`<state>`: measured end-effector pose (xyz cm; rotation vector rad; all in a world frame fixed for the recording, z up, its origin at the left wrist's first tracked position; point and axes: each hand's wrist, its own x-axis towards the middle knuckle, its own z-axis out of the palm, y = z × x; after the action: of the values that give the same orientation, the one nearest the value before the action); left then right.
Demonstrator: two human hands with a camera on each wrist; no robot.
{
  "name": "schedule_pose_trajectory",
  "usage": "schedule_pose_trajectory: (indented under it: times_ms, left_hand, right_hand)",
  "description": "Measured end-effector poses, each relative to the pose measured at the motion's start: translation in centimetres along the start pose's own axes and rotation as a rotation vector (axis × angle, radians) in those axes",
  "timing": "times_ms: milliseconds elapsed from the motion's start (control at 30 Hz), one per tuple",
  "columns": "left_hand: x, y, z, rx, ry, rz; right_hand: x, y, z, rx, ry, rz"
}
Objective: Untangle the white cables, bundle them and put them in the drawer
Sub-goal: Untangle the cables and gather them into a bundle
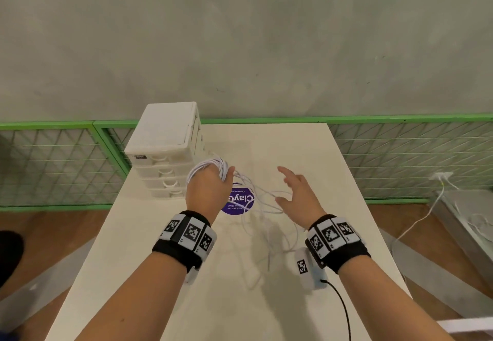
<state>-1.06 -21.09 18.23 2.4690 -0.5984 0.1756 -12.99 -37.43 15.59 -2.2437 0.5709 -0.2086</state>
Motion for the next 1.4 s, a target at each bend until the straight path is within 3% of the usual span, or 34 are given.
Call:
schedule_pose_trajectory:
  times_ms: [67, 100, 200, 333, 500, 700, 833, 967, 1033, 1133, 1200, 1300, 1400]
  left_hand:
    - [-0.7, 0.5, 0.4, 0.003, -0.022, 0.039]
    - [-1.0, 0.7, 0.5, -0.01, -0.032, 0.051]
    - [-1.7, 1.3, 0.7, -0.068, -0.039, 0.073]
    - [-1.8, 1.2, 0.2, -0.131, -0.044, 0.019]
    - [-2.2, 0.9, 0.7, -0.344, -0.103, 0.043]
    - [-2.2, -0.8, -0.6, -0.253, -0.06, -0.04]
    - [-0.9, -4.1, -2.8, -0.335, 0.065, -0.25]
    - [-0.8, -4.1, -2.9, -0.358, 0.043, -0.238]
    - [-1.4, -2.8, -2.1, -0.354, 0.002, -0.188]
    - [-2.0, -1.5, -1.0, -0.342, -0.021, -0.105]
    - [-2.3, -0.8, -0.6, -0.336, -0.02, -0.061]
    - [-2.6, 0.4, -0.5, -0.402, 0.02, -0.026]
    - [-2.6, 1.0, -0.8, -0.464, 0.045, -0.014]
  right_hand:
    - [-0.5, -1.5, 0.1, 0.001, 0.053, -0.227]
    - [-0.5, -2.5, 0.2, -0.007, 0.034, -0.27]
    - [-0.4, -4.1, 0.9, -0.151, -0.079, -0.219]
    - [-1.0, -3.6, 1.2, -0.153, 0.026, -0.19]
    - [-1.2, -3.6, 1.9, -0.106, -0.054, -0.065]
    - [-0.6, -2.6, 0.2, -0.028, 0.13, -0.018]
    - [-0.1, 2.6, -2.4, -0.048, 0.282, 0.236]
    - [0.1, 5.0, -2.0, -0.032, 0.208, 0.403]
    - [0.1, 4.2, -0.8, -0.129, 0.149, 0.324]
    - [-0.4, 0.6, 0.4, -0.005, 0.302, -0.017]
    - [-0.8, -2.1, 0.9, 0.027, 0.222, -0.069]
    - [-1.1, -4.1, 2.0, -0.058, -0.035, 0.031]
    - [-1.0, -3.7, 3.3, -0.13, -0.092, 0.027]
